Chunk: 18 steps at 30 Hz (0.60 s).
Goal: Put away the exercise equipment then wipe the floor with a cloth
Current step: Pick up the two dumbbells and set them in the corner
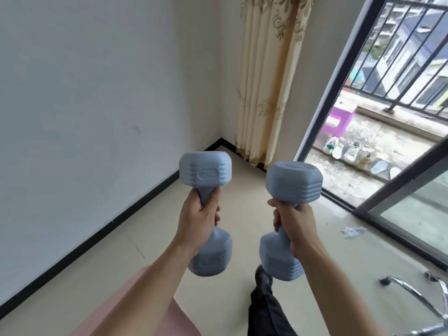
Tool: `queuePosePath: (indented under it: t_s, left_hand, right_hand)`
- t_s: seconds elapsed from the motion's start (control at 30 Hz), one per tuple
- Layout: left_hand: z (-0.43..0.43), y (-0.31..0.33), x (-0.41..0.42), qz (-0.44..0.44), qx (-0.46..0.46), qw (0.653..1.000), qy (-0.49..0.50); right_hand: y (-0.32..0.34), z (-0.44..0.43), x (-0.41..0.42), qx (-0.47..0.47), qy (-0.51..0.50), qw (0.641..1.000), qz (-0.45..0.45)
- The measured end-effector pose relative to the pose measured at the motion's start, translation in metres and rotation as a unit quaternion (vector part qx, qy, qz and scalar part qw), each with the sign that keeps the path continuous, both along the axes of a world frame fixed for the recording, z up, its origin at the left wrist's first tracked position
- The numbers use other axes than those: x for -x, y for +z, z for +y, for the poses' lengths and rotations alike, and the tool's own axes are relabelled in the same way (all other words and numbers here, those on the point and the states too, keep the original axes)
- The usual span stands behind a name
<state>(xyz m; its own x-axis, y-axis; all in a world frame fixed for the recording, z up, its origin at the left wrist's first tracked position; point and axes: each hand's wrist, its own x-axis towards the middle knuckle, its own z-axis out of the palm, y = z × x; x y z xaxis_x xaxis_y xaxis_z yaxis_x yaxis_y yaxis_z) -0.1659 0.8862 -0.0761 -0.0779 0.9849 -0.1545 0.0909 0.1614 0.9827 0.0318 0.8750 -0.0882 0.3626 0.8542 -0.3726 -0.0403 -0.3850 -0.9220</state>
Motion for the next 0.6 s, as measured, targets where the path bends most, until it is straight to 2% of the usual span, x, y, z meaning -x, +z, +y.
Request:
queuePosePath:
  t_s: [0.17, 0.33, 0.6]
  left_hand:
    - [0.14, -0.015, -0.041, 0.026, 0.007, 0.999, 0.034]
    - [0.268, -0.006, -0.057, 0.04, 0.023, 0.995, 0.085]
    - [0.444, -0.024, -0.021, 0.044, 0.033, 0.978, 0.199]
  right_hand:
    - [-0.026, 0.157, -0.03, -0.004, 0.041, 0.999, 0.016]
    - [-0.021, 0.308, -0.046, 0.006, 0.1, 0.995, 0.016]
    - [-0.028, 0.521, -0.009, 0.044, 0.192, 0.98, -0.004]
